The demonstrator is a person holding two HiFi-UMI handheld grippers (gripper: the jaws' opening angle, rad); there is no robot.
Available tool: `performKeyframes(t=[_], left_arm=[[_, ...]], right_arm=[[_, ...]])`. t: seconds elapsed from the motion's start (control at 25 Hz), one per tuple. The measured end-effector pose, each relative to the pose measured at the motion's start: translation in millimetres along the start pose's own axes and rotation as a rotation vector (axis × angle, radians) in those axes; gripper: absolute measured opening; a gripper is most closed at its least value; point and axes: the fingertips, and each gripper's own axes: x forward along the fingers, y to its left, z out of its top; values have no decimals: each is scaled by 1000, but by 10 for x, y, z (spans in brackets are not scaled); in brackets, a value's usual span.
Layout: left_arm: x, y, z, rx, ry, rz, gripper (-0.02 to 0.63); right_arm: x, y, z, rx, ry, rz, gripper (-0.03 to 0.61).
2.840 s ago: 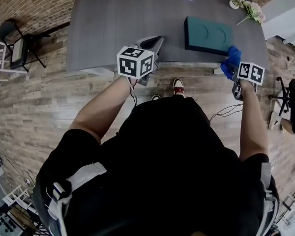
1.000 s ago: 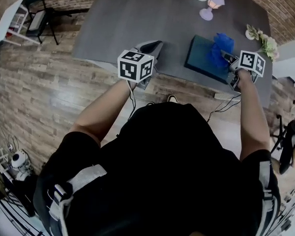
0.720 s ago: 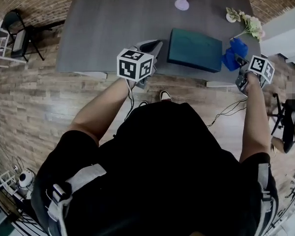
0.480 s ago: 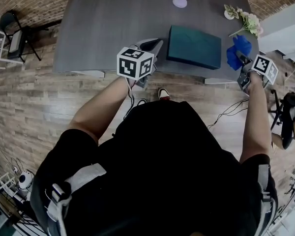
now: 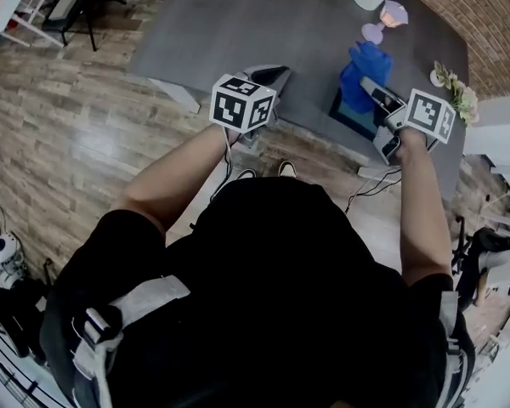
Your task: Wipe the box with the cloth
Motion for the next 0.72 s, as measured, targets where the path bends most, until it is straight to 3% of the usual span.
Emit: performKeyframes(t=[0.16,0.32,0.52,0.72], left_arm=[[-112,145,30,-20,-14,4,11],[-21,187,20,-28,-4,-21,11],[267,-74,17,0,27,-112,11],[575,-464,31,54,65,-224,11]], right_arm=[[177,-103,-349,-16,100,-68,150],[-87,-654,-597,40,132,-202,152],[-1094,-1585,-769,225,-37,-414,153],[-2395,-2234,-1066,383,-202,-709,153]])
